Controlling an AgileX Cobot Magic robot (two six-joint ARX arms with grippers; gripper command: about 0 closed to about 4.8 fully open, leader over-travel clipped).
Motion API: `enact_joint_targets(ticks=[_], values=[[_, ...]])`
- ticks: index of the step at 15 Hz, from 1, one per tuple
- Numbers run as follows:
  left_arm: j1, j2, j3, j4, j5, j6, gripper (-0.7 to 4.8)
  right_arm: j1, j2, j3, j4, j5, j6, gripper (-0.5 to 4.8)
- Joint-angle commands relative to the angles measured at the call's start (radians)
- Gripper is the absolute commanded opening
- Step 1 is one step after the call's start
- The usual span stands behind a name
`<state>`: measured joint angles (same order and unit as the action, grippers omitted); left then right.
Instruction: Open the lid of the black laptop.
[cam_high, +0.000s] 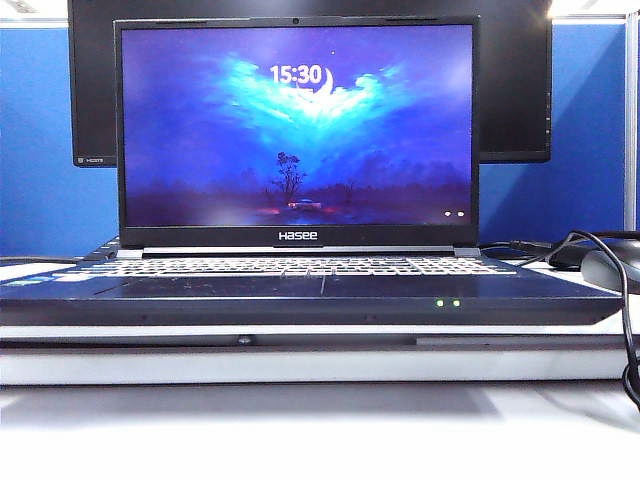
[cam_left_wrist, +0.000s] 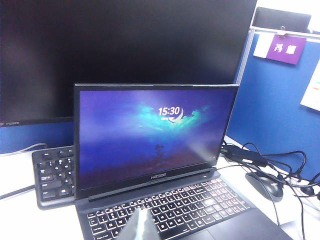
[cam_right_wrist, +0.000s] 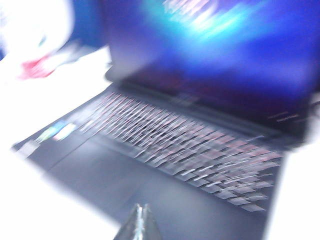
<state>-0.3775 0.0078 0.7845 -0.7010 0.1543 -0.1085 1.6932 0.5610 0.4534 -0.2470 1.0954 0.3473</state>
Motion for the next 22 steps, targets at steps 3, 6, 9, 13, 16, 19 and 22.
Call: enact_joint_targets(ticks=[3,6,9,13,16,19,22], values=[[0.001,-0.004,-0.002,0.006,0.003,0.003,-0.04,-0.307,0.0,-0.014,0.267,-0.431,-0.257,-0.04],[0.001,-0.004,-0.002,0.006,0.007,0.0,-0.04,-0.555,0.005,-0.015,0.297,-0.668,-0.279,-0.04],[0.001,-0.004,-0.002,0.006,0.006,0.0,-0.04,-0.848,0.073,-0.021,0.299,-0.987,-0.296,-0.04],[0.001,-0.004,-0.002,0.004,0.006,0.0,-0.04,-1.043,0.138,-0.163,0.54,-1.072,-0.295,-0.04],[0.001,-0.004,-0.002,-0.002,0.006,0.0,-0.04,-1.111,0.137,-0.19,0.556,-1.072,-0.295,-0.04],[0.001,-0.004,-0.002,-0.002,0.006,0.0,-0.04,-1.112,0.137,-0.19,0.558,-1.072,-0.296,-0.04],[0.001,-0.004,-0.002,-0.002,0.006,0.0,-0.04,-1.112,0.137,-0.19,0.557,-1.072,-0.295,-0.04]])
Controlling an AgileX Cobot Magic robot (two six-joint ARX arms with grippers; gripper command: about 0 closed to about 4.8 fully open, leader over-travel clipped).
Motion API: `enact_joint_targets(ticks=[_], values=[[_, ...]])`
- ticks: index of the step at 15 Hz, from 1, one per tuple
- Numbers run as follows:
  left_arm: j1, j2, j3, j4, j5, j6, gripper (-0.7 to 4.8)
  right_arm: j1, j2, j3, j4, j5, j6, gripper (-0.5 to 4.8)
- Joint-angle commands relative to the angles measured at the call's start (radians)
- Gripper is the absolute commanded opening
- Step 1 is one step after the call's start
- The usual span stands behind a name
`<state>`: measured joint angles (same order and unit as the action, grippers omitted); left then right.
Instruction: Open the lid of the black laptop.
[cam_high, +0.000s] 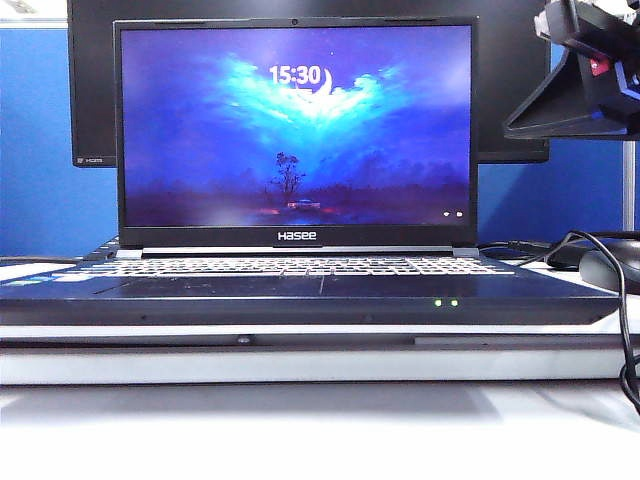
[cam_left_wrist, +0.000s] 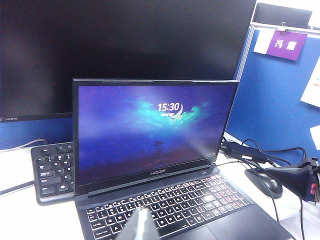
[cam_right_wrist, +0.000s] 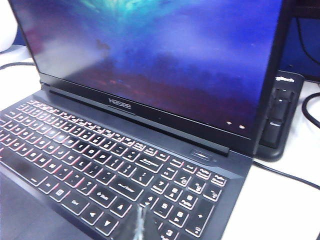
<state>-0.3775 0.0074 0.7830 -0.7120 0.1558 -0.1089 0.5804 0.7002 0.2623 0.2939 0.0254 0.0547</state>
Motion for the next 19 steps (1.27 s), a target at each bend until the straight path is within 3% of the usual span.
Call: enact_joint_targets(ticks=[1,5,8,10,12,13,15,17,19], values=[[0.0,-0.003,-0.001,0.009,0.004,0.0,-0.04,0.001,-0.002,0.002,0.016,-0.002,-0.003,-0.04],[0.002,-0.003,-0.001,0.01,0.004,0.0,-0.04,0.001,-0.002,0.002,0.016,-0.002,-0.003,-0.04],[0.002,-0.003,-0.11,0.014,0.001,0.026,-0.05,0.001,-0.002,0.002,0.015,-0.002,-0.003,-0.04],[0.002,-0.003,-0.174,0.133,-0.099,0.118,-0.04,0.001,-0.002,0.002,0.015,-0.002,-0.003,-0.04],[0.002,-0.003,-0.286,0.37,-0.203,0.136,-0.04,0.001,-0.002,0.002,0.015,-0.002,-0.003,-0.04],[0.005,-0.003,-0.335,0.416,-0.273,0.134,-0.04,0.001,-0.002,0.002,0.015,-0.002,-0.003,-0.04],[0.057,-0.003,-0.439,0.483,-0.382,0.04,-0.04,0.001,-0.002,0.002,0.015,-0.002,-0.003,-0.04],[0.134,-0.004,-0.501,0.519,-0.317,-0.046,-0.04,0.001,-0.002,0.002,0.015,-0.002,-0.003,-0.04],[0.221,-0.004,-0.55,0.572,-0.241,-0.057,-0.04,0.001,-0.002,0.002,0.015,-0.002,-0.003,-0.04]])
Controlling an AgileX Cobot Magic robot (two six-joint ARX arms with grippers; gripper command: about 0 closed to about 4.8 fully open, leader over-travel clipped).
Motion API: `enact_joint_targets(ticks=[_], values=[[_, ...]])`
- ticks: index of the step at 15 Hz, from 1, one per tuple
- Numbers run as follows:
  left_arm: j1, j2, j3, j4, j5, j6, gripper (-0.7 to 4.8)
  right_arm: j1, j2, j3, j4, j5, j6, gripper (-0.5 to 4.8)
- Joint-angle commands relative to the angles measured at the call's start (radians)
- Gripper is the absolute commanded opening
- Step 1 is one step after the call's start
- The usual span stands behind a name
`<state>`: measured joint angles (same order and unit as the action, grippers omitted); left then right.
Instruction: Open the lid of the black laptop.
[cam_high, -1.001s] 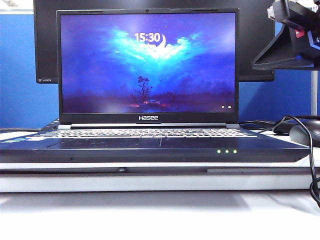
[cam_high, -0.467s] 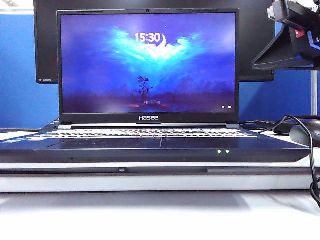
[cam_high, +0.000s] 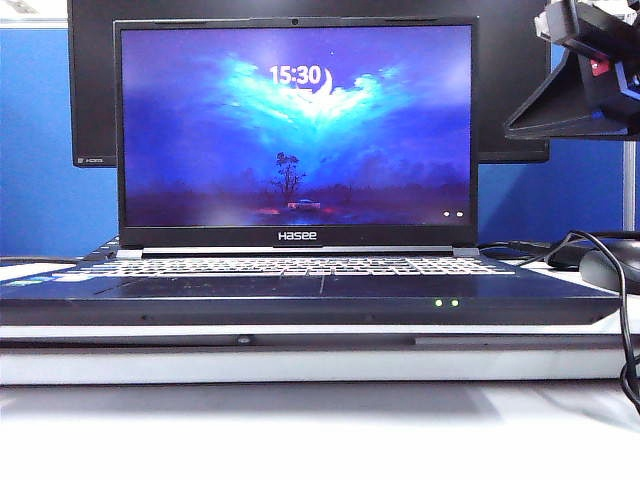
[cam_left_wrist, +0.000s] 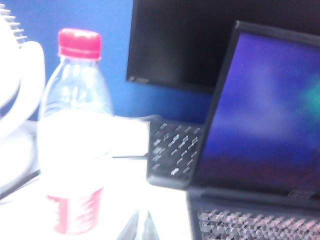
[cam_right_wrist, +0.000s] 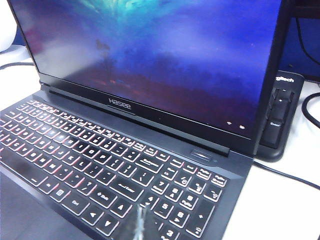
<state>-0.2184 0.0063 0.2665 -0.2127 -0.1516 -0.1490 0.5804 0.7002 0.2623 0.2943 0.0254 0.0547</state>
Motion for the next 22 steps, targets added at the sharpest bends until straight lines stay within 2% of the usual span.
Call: enact_joint_targets(ticks=[1,3,7,8,14,17,22], values=[[0.098,-0.003,-0.064,0.114,0.066,-0.016,-0.04,0.001,-0.002,0.002,0.015,-0.002,-0.003,-0.04],[0.156,-0.003,-0.127,0.21,0.066,-0.016,-0.04,0.001,-0.002,0.002,0.015,-0.002,-0.003,-0.04],[0.215,-0.003,-0.213,0.276,0.085,-0.009,-0.04,0.001,-0.002,0.002,0.015,-0.002,-0.003,-0.04],[0.216,-0.003,-0.223,0.276,0.112,-0.008,-0.04,0.001,-0.002,0.002,0.014,-0.002,-0.003,-0.04],[0.216,-0.003,-0.259,0.268,0.115,0.0,-0.04,0.001,-0.002,0.002,0.015,-0.002,-0.003,-0.04],[0.216,-0.003,-0.259,0.267,0.16,0.021,-0.04,0.001,-0.002,0.002,0.015,-0.002,-0.003,-0.04],[0.216,-0.003,-0.259,0.274,0.155,0.048,-0.04,0.001,-0.002,0.002,0.015,-0.002,-0.003,-0.04]])
